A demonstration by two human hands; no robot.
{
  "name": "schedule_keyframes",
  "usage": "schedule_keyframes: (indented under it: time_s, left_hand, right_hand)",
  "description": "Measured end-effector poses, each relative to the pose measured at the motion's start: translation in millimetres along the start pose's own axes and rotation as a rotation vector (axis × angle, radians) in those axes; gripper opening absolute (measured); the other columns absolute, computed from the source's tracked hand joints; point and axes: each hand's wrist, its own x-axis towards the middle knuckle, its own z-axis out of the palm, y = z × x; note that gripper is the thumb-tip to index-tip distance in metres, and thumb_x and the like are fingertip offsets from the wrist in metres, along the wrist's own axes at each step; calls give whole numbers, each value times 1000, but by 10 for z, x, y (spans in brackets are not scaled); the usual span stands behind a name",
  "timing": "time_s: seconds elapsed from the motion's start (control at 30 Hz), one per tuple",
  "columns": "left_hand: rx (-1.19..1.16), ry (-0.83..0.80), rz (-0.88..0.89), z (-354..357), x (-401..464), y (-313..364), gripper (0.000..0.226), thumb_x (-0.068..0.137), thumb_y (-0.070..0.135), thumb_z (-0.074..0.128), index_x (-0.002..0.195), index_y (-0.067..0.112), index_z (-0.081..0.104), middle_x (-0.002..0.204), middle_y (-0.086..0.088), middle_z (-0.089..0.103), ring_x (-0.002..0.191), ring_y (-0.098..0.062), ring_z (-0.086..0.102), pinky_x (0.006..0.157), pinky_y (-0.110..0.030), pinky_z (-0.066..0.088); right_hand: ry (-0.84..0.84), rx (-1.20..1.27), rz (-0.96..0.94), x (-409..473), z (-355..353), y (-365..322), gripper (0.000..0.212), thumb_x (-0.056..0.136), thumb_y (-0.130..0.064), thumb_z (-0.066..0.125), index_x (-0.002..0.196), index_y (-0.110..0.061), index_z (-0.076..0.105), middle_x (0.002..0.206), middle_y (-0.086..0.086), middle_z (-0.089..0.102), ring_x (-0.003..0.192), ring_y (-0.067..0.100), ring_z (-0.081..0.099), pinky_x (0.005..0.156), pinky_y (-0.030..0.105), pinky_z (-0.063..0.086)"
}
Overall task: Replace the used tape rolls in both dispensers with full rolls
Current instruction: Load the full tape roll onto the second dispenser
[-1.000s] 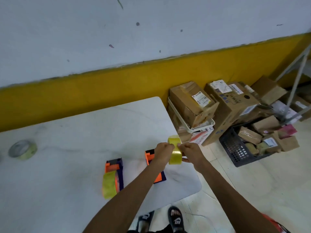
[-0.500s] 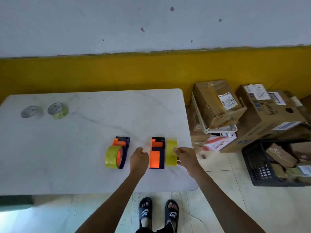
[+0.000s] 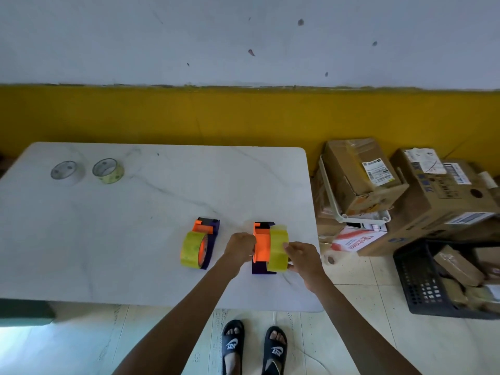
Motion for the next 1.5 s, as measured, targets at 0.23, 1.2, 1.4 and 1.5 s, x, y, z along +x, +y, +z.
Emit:
schedule_keyframes:
  time_s: [0.23,1.2,1.4,1.5]
  left_hand:
    - [44,-47,-33,-50,-41,20,13,90,1,48,93,2,60,92,-18,62,69,-22,59,57,-26,52]
    - [476,16,351,-72,18,-477,42,92,41,53,73,4,51,65,-3,42,63,-18,37,56,-31,29]
    - [487,62,363,-59,43,-522,44,92,48,53,70,10,48,64,-4,43,59,-16,36,54,-30,28]
    - [523,61,366,-45,38,-495,46,93,48,51,67,12,40,60,0,37,56,-15,33,53,-30,26]
  right_hand:
    - [-6,26,5,-51,60,-92,18,89,-27,65,75,-16,71,78,10,68,95,38,70,83,52,59]
    - [-372,-892,-241,921,276,-525,34,86,-29,67,76,3,67,67,12,58,61,19,55,57,27,41]
    - [-438,-997,-293,1056,301,-473,17,83,-6,56,74,4,67,64,8,52,61,19,47,56,27,34]
    - [-430,-958,-346,1122,262,-435,31,85,-24,65,68,3,63,59,5,49,56,16,44,55,28,32]
